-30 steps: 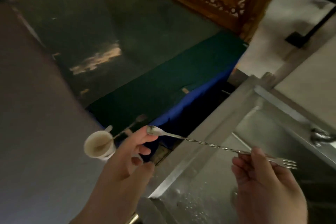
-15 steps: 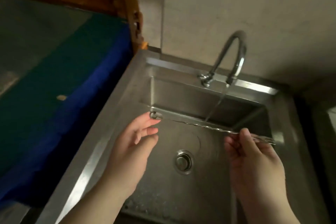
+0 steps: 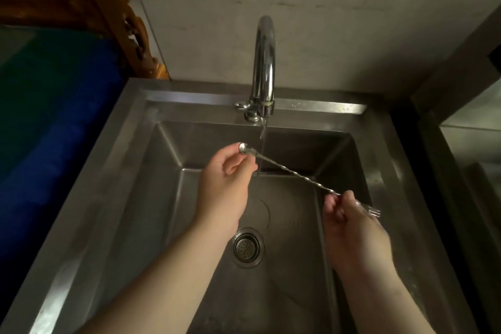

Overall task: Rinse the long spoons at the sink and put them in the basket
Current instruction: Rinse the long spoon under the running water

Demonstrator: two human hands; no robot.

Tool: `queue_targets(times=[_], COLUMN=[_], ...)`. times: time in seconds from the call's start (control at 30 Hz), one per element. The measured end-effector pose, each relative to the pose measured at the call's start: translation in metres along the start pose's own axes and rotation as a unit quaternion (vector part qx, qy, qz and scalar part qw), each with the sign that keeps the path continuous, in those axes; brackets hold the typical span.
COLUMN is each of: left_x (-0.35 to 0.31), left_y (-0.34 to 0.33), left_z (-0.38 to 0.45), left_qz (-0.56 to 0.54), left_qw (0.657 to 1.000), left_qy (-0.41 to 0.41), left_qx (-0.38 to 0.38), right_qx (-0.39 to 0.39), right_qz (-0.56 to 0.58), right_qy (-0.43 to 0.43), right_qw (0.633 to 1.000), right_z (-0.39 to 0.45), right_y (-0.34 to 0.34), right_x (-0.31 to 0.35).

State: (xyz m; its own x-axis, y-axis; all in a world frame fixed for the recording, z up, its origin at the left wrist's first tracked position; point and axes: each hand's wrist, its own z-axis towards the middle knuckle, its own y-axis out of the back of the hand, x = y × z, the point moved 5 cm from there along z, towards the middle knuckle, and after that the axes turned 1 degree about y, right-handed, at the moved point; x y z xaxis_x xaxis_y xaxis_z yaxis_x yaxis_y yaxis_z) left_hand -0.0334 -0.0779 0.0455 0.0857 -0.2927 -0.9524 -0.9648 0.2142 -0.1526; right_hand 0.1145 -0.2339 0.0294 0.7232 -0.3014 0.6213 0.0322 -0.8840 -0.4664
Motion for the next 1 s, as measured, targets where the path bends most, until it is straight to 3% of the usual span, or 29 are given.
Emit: queue_targets(times=[0.23, 0.4, 0.5, 0.57, 0.6, 0.7, 0.83, 1.0], left_x=[0.003, -0.008, -0.014, -0.013, -0.013, -0.016, -0.021, -0.025], left_y=[-0.026, -0.029, -0.033, -0.035, -0.035, -0.033, -0.025, -0.023], left_z=[0.028, 0.035, 0.035, 0.036, 0.038, 0.042, 0.048, 0.052], left_qz=[0.060, 0.057, 0.108, 0.120, 0.123, 0.144, 0.163, 0.172], left_qw=[0.997, 0.993, 0.981, 0.978, 0.977, 0.972, 0.971, 0.969], left_qy=[-0.046, -0.084, -0.118, -0.126, -0.127, -0.146, -0.150, -0.123], left_qx=[0.035, 0.066, 0.109, 0.118, 0.118, 0.114, 0.088, 0.128], right_qx=[-0.050, -0.022, 0.006, 0.077, 0.134, 0.244, 0.249, 0.283], right_qz=[0.075, -0.037, -0.267, -0.458, -0.489, -0.464, -0.441, -0.388], right_qy=[-0.180, -0.262, -0.169, 0.016, 0.096, 0.191, 0.196, 0.176], right_qw=[0.980, 0.964, 0.949, 0.885, 0.856, 0.830, 0.840, 0.860], right_z=[0.020, 0.017, 0.019, 0.019, 0.014, 0.003, 0.006, 0.010], right_y=[0.013, 0.007, -0.004, -0.030, -0.048, -0.090, -0.115, -0.125], right_x=[-0.065, -0.102, -0.096, -0.076, -0.069, -0.058, -0.053, -0.057])
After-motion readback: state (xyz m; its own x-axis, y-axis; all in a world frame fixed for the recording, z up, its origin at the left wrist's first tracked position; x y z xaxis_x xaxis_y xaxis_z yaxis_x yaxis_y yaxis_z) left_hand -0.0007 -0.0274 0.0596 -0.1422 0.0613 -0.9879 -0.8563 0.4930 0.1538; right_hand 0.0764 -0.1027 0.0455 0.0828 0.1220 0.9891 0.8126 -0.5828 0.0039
